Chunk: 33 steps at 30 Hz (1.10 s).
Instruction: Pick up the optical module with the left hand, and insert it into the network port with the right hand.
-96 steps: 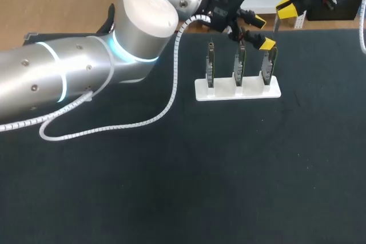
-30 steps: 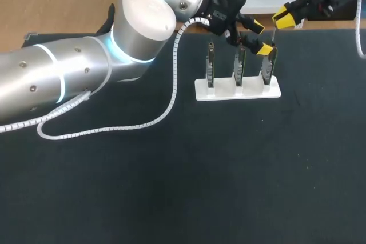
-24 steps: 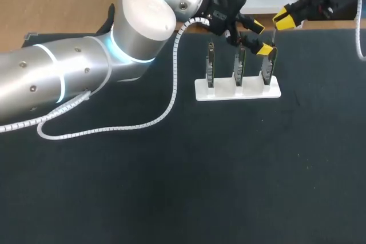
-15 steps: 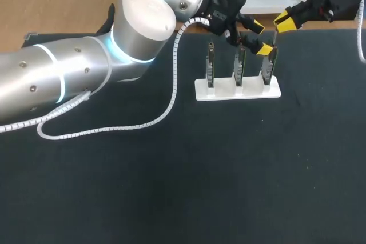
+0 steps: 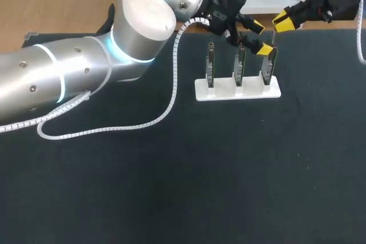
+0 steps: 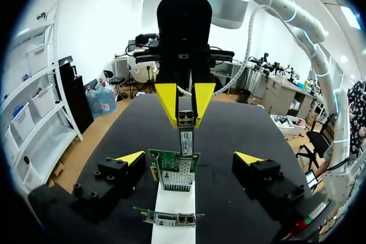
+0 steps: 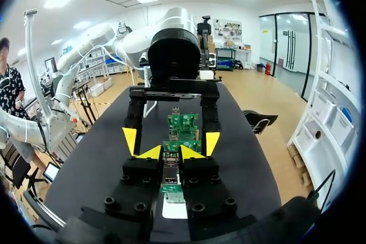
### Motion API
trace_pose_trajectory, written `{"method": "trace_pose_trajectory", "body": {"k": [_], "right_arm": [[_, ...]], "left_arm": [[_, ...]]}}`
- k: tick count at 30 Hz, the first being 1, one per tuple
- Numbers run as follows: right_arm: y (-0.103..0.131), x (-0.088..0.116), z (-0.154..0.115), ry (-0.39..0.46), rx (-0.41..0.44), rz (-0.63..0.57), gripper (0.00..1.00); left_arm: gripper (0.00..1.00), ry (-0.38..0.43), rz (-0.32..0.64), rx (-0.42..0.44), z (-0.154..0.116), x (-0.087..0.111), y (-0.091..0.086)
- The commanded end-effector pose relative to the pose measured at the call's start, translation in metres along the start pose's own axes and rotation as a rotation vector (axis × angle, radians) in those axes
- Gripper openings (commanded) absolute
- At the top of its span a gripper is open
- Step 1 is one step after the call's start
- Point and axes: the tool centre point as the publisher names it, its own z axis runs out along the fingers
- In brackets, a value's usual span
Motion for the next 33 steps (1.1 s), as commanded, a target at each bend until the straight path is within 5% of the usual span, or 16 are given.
{"method": "trace_pose_trajectory", "body": {"k": [1, 33], "right_arm": [[0.0020, -0.0005, 0.0022, 0.012, 0.010, -0.003, 0.00], [0.0027, -0.0019, 0.0006, 0.011, 0.034, 0.002, 0.00]], "left_arm": [[1.00, 0.006, -0.002, 0.003, 0.0004, -0.0013, 0.0018], [1.00, 0.006, -0.002, 0.003, 0.0004, -0.0013, 0.0018]]}}
